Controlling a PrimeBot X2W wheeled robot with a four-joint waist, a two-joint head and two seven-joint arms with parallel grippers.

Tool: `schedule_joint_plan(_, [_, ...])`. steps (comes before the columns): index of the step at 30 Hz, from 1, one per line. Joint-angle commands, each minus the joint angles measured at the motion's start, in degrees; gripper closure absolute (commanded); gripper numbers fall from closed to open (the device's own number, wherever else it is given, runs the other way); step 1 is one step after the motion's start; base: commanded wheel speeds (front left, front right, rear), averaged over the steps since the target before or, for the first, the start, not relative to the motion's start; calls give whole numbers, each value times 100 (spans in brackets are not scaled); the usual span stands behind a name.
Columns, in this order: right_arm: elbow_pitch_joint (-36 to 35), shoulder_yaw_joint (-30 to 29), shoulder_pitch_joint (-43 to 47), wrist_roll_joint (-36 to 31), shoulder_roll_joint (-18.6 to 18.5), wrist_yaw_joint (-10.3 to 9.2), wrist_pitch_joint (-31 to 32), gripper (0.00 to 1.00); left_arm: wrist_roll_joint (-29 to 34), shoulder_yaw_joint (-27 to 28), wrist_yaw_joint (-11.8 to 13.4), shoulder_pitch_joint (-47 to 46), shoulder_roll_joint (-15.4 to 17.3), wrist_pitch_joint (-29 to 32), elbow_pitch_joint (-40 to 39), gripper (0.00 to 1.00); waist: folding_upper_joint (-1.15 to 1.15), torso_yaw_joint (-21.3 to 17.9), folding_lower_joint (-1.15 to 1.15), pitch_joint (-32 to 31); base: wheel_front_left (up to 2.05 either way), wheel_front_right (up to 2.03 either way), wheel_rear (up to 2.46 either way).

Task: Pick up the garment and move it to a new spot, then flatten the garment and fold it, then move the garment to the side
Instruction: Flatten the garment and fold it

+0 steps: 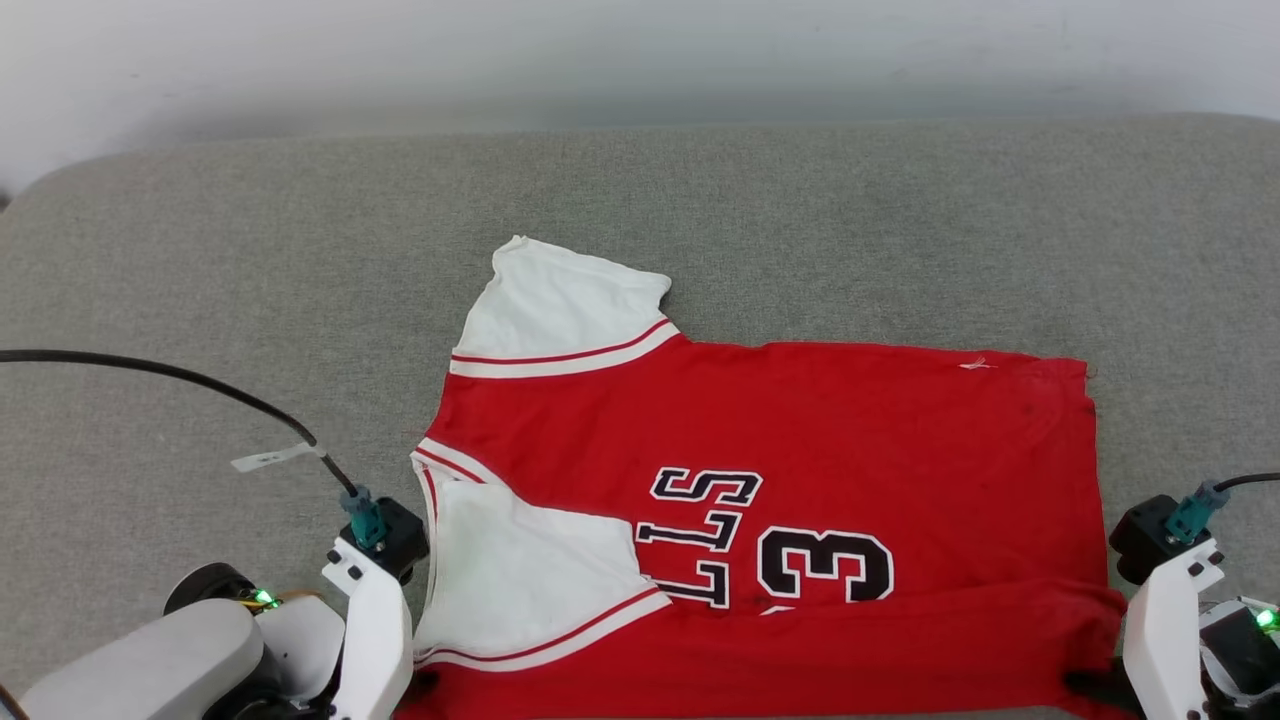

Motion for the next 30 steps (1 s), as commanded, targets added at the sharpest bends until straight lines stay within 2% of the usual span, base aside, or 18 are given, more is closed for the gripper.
schedule_joint_plan(1, [2, -41, 55, -54, 54, -2, -104, 0, 36, 63, -12, -66, 35, -70, 13, 0, 0, 13, 0, -33, 0, 0, 0])
schedule_joint_plan(7, [-215, -441, 27, -211, 62, -2, -902, 0, 58, 339, 45, -305, 274, -309, -265, 0, 0, 33, 0, -226, 0, 0, 0])
schedule_joint_plan(13, [-572, -1117, -31, -818, 252, -2, -2016, 0, 318, 708, 239, -706, 384, -684, -379, 0, 0, -57, 0, -281, 0, 0, 0])
schedule_joint_plan(15, [-612, -1282, -24, -912, 328, -2, -2206, 0, 390, 763, 275, -781, 381, -756, -376, 0, 0, -78, 0, -268, 0, 0, 0])
schedule_joint_plan(22, [-990, -2585, 232, -2077, 1154, -2, -3639, 0, 753, 1063, 383, -1421, 91, -1115, 79, 0, 0, -277, 0, 21, 0, 0, 0])
schedule_joint_plan(27, [-1462, -3382, 562, -3003, 1929, -2, -4418, 0, 858, 1212, 285, -1971, -146, -1085, 515, 0, 0, -454, 0, 353, 0, 0, 0])
schedule_joint_plan(30, [-1774, -3671, 768, -3442, 2308, -2, -4785, 0, 845, 1221, 187, -2325, -275, -808, 786, 0, 0, -554, 0, 596, 0, 0, 0])
